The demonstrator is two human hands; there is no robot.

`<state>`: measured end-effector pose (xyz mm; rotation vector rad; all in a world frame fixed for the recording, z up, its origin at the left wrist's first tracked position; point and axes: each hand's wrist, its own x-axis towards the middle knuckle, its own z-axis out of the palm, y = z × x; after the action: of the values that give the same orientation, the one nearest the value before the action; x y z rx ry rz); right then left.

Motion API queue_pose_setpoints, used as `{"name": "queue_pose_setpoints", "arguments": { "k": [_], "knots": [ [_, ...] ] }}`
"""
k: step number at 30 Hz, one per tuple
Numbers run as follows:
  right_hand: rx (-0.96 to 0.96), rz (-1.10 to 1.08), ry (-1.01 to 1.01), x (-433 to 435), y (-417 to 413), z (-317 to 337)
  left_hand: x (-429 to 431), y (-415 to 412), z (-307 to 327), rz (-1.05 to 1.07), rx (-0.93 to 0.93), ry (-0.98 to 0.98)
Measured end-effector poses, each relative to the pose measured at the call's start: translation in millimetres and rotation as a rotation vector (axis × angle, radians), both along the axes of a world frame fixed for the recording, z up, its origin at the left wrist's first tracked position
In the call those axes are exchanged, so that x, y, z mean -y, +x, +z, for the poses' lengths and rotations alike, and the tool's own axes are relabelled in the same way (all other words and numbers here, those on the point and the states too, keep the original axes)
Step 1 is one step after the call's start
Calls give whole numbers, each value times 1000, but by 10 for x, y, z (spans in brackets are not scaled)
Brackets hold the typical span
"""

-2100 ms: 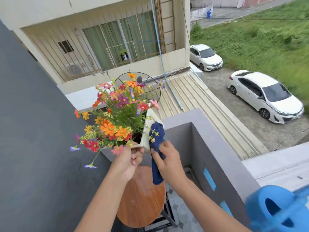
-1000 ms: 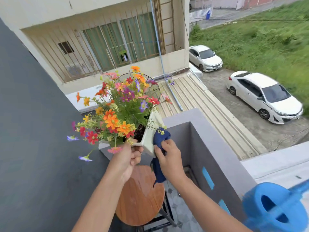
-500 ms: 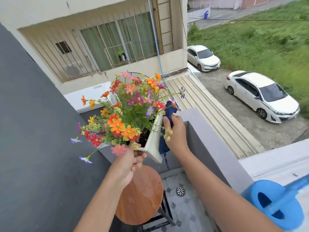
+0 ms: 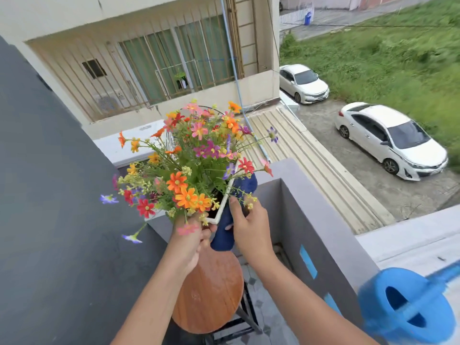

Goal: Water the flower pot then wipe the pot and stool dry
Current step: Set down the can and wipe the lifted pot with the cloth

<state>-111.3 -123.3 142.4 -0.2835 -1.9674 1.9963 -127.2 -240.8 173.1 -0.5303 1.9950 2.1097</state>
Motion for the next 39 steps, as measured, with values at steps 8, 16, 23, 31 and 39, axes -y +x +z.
{"name": "queue_pose_setpoints", "arguments": {
  "k": [8, 16, 23, 31, 39],
  "knots": [
    [-164, -83, 129, -382, -336, 294, 69, -20, 134, -73, -13, -33],
    [154, 249, -7, -925, -695, 518, 359, -173, 231, -199, 21, -233],
    [459, 373, -44, -994, -671, 249, 503, -244, 347, -273, 60, -363],
    [340, 49, -168, -613, -613, 78, 414, -310, 264, 81, -44, -279],
    [219, -109, -210, -457, -533, -41, -93, 197, -52, -208, -1, -422]
  ]
}}
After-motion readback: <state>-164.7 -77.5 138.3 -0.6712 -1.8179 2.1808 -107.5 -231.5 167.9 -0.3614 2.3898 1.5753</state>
